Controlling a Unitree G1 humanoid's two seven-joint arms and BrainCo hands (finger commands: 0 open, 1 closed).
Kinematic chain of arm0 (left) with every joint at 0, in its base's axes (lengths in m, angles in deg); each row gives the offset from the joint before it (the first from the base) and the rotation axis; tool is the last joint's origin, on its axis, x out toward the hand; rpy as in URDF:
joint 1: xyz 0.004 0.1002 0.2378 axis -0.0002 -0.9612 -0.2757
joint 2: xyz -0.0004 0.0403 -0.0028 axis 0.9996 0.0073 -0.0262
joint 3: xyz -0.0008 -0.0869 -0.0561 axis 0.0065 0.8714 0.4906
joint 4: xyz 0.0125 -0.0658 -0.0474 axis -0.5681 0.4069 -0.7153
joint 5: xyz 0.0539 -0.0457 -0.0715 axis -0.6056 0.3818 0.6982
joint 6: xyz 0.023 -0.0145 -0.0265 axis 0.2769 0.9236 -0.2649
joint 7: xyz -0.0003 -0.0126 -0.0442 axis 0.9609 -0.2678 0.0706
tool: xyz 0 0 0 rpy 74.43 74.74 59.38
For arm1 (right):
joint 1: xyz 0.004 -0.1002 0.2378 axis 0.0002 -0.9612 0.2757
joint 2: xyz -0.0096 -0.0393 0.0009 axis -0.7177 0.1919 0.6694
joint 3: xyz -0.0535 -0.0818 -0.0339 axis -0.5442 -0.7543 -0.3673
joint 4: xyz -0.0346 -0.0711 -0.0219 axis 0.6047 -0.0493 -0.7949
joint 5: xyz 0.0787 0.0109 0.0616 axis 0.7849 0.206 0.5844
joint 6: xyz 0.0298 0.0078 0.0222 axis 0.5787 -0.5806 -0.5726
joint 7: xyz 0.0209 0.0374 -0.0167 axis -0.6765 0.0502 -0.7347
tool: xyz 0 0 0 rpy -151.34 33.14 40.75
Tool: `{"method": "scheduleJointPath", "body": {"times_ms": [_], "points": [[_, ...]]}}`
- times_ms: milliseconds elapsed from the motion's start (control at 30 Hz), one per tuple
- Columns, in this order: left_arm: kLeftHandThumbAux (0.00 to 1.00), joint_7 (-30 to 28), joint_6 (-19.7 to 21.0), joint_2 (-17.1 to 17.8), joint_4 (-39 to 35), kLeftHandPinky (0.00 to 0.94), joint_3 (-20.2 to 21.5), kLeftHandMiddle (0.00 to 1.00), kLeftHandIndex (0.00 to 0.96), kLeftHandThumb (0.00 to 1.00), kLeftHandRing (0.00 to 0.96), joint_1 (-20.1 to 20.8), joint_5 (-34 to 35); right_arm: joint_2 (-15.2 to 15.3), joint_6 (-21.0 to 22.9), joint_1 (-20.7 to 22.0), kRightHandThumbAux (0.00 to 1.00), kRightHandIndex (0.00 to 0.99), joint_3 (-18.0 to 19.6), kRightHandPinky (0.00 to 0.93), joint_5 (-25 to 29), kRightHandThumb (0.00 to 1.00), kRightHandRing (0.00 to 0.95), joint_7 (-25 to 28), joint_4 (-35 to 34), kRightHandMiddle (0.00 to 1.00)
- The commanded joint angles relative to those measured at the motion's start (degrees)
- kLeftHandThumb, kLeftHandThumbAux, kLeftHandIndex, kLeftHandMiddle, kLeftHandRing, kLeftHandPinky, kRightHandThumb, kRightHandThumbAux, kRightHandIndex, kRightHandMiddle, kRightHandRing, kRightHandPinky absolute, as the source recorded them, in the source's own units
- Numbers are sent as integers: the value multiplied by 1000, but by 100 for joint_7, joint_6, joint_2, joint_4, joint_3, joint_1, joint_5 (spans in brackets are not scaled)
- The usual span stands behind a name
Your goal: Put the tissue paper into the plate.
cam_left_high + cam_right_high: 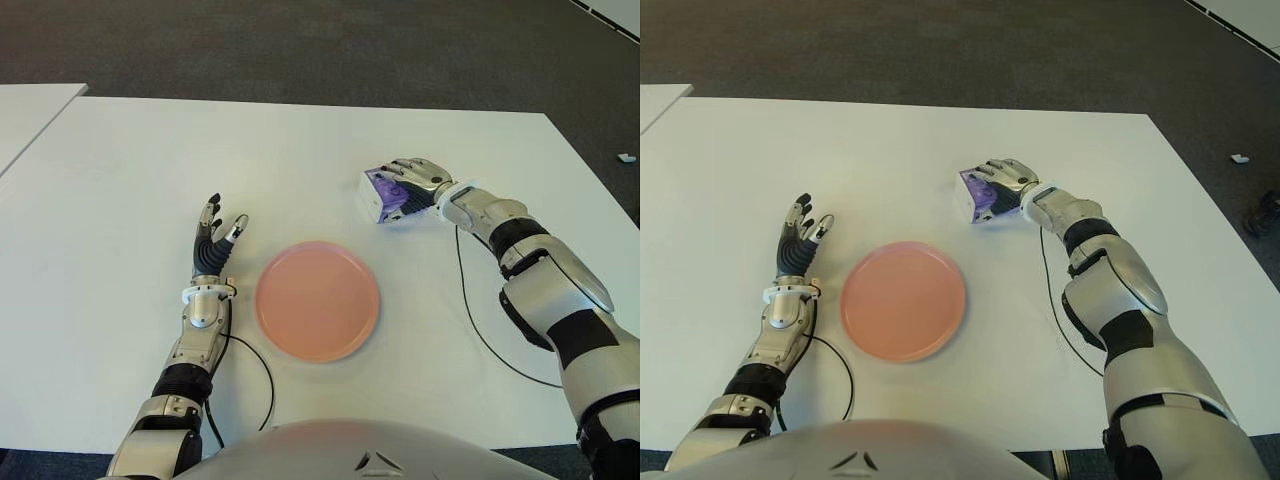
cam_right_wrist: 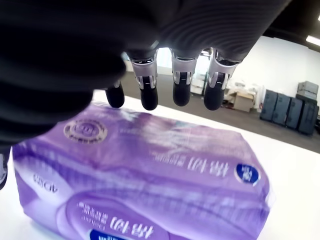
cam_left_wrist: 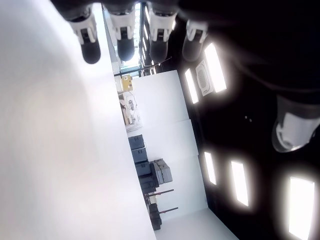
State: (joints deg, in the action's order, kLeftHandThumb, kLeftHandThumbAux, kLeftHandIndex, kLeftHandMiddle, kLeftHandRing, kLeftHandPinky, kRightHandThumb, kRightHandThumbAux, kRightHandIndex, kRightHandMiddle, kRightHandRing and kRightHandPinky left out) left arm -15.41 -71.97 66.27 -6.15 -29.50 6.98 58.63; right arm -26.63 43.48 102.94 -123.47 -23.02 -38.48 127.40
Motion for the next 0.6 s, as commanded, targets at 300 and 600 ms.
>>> {"method": "scheduleJointPath", "body": {"times_ms": [300,600], "points": [[441,-31,115,-99,308,0,6,0,0,10,0,-463,52,-77,22,-100,397,0,-225,0,-122,248,0,73,170,0],[461,28,4,-92,314,0,-3,0,0,3,0,-503,7,-25,53,-145,397,0,-295,0,-131,247,0,111,204,0]]}}
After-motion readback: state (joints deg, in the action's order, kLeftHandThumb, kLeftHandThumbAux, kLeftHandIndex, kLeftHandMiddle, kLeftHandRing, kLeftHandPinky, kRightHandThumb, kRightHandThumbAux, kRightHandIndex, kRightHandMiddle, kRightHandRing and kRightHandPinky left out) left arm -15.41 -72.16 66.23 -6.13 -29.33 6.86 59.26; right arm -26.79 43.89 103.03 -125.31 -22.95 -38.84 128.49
